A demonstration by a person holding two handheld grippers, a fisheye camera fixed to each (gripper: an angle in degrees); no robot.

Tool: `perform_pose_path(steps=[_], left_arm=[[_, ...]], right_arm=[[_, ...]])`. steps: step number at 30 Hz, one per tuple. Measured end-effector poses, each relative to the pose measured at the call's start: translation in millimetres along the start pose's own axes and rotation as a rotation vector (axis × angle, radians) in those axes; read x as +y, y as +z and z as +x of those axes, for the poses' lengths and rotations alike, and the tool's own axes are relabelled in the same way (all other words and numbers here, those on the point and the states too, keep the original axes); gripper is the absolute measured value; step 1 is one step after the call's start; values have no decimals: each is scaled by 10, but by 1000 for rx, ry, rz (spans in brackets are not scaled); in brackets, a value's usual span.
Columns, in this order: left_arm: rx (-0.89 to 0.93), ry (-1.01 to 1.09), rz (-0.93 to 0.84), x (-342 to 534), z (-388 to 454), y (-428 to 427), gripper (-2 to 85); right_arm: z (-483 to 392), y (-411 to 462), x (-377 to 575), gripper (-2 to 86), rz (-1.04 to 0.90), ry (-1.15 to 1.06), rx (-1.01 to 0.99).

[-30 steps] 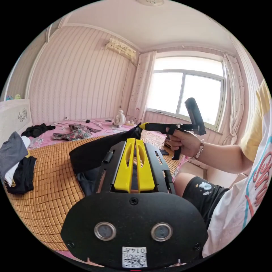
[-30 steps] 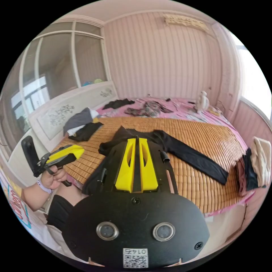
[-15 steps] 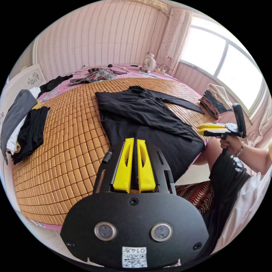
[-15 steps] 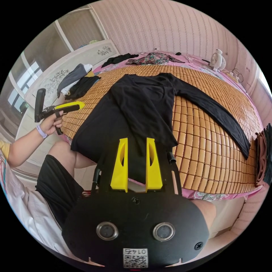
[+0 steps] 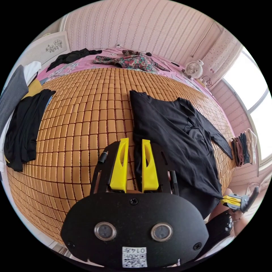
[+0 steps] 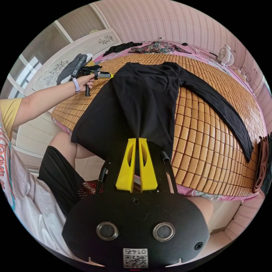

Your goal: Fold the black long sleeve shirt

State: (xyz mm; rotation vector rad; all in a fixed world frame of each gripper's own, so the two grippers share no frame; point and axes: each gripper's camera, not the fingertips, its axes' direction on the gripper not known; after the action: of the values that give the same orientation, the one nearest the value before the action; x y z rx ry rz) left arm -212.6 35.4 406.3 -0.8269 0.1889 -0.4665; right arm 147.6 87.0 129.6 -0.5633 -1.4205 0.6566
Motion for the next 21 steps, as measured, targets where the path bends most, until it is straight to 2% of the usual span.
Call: perform_pose_path(steps=[6,8,12,17,19,21], left_arm=[[-2,90,-61,-138,-19,341,22],[-12,72,-47,-146,-73,324,8],[16,1,-52,-62,-276,453,1],[14,-92,-6,36,-382,490,3],[-67,-139,46,157,-401,299,3],[-50,-114,105,318,-335,85,3]], right_arm=[[-179,62,121,24,-81,-72,24],[-184,135,181,34,-118,-60,24],[-157,76,278,50,-66,-37,6],[-95,-116,317,55,-47,-5,-50],[-57,-212,331,55,-27,5,-43],[20,-280,328,56,-13,47,-9]])
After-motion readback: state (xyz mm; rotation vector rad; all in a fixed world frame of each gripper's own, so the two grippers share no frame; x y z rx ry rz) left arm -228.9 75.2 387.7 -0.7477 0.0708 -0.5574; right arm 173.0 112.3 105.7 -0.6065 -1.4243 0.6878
